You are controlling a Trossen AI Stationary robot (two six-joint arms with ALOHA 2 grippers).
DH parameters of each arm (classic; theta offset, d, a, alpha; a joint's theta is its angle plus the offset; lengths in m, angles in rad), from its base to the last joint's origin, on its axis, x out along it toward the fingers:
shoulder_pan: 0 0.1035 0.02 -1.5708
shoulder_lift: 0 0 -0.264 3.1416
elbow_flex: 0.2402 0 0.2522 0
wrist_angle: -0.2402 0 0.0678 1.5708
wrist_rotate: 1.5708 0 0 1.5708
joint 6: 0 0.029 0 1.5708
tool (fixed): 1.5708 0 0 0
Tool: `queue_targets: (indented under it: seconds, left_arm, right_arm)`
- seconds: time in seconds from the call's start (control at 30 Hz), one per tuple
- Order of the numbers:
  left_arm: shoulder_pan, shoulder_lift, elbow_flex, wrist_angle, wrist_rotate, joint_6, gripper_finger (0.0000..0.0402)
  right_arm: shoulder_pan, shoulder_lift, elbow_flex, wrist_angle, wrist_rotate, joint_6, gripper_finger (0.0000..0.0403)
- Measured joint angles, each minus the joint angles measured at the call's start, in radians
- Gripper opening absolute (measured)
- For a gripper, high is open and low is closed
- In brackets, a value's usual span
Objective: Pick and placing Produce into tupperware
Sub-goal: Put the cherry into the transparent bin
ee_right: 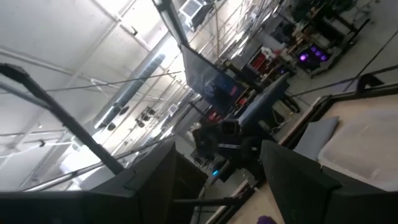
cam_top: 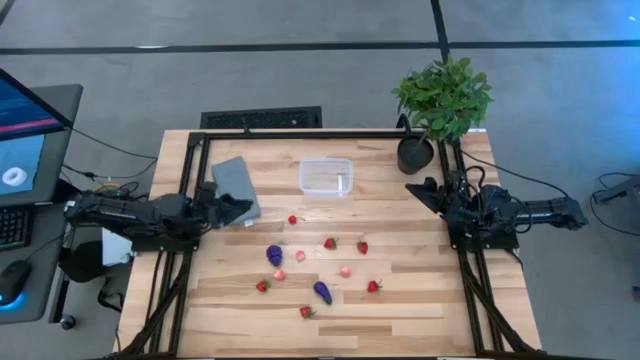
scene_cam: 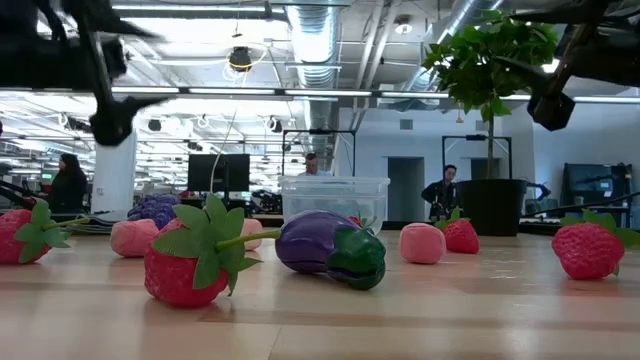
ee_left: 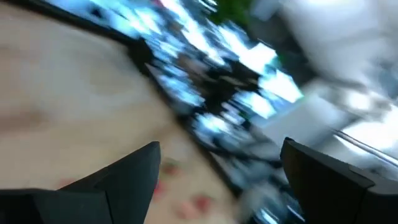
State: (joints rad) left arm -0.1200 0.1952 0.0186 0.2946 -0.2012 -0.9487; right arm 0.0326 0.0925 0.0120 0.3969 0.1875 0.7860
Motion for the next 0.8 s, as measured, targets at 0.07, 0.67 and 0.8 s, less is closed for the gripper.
queue_targets:
  seconds: [0.07,0.67,0.8]
  left_arm:
    - [-0.026,0.032,0.022,0.032,0.055,-0.002,0.032]
    - [-0.114,0.793,0.67,-0.583,-0.324,0.715,0.032]
    - [-0.082,0.904,0.724,-0.672,-0.238,0.732,0.032]
  right_arm:
    - [0.0,0.0,0.0,0.0,-0.006,-0.007,0.026]
    - [0.001,0.211,0.045,0.083,-0.038,-0.132,0.026]
    - [0.021,0.275,0.047,0.082,-0.042,-0.132,0.026]
